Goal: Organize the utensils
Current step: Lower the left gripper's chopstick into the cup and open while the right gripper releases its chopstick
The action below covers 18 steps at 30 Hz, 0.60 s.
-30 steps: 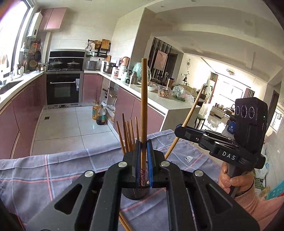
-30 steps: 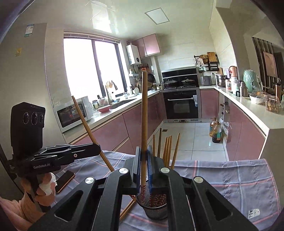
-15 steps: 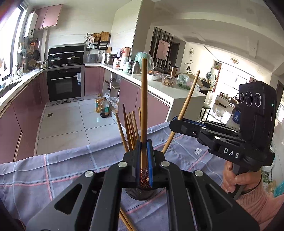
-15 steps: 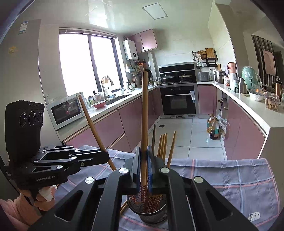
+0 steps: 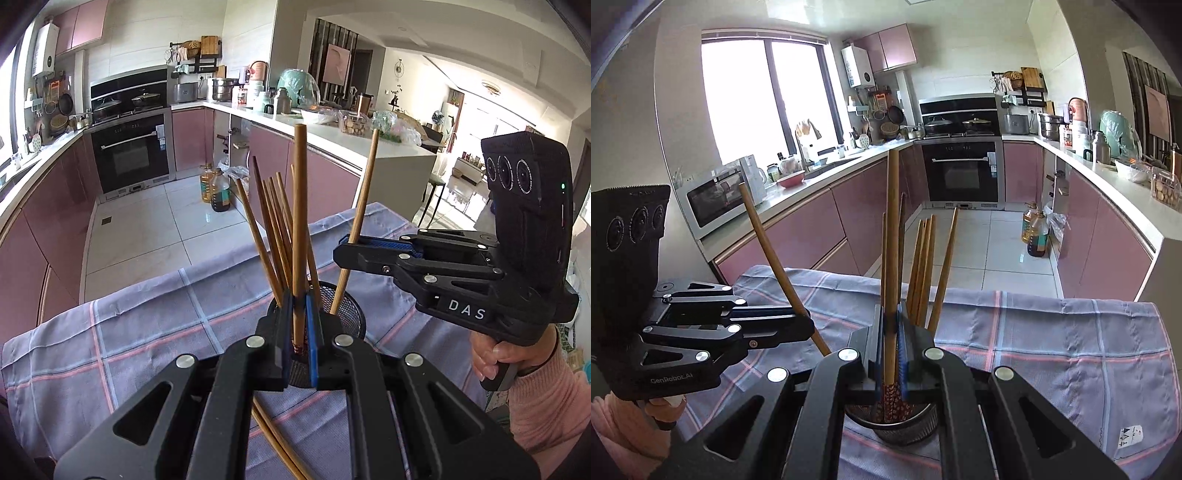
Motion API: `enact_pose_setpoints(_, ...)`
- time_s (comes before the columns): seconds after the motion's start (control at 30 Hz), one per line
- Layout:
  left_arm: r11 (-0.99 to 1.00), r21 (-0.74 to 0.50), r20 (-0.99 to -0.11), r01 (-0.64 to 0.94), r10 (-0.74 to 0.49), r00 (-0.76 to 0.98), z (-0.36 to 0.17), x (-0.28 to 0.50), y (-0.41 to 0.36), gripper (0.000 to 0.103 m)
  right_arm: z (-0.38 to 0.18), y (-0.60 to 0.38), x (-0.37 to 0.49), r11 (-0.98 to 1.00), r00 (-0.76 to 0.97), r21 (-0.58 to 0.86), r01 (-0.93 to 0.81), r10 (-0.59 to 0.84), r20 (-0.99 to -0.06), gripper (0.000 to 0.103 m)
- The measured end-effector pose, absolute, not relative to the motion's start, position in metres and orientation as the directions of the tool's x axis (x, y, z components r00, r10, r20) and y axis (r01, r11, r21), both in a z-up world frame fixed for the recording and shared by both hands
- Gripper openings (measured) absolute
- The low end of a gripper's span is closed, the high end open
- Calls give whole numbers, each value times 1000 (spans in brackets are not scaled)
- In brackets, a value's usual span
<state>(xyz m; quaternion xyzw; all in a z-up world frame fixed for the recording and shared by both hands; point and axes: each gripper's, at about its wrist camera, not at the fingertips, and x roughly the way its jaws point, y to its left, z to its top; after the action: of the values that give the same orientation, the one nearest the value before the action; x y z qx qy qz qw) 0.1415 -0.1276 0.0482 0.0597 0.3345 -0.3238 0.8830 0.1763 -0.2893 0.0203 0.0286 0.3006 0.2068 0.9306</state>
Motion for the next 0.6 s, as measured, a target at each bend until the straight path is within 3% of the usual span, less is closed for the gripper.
enact_pose_setpoints(0.6, 802, -161, -694, 575, -506, 512, 25, 193, -136, 8, 2, -286, 203, 924, 709, 203, -323, 379, -596, 6)
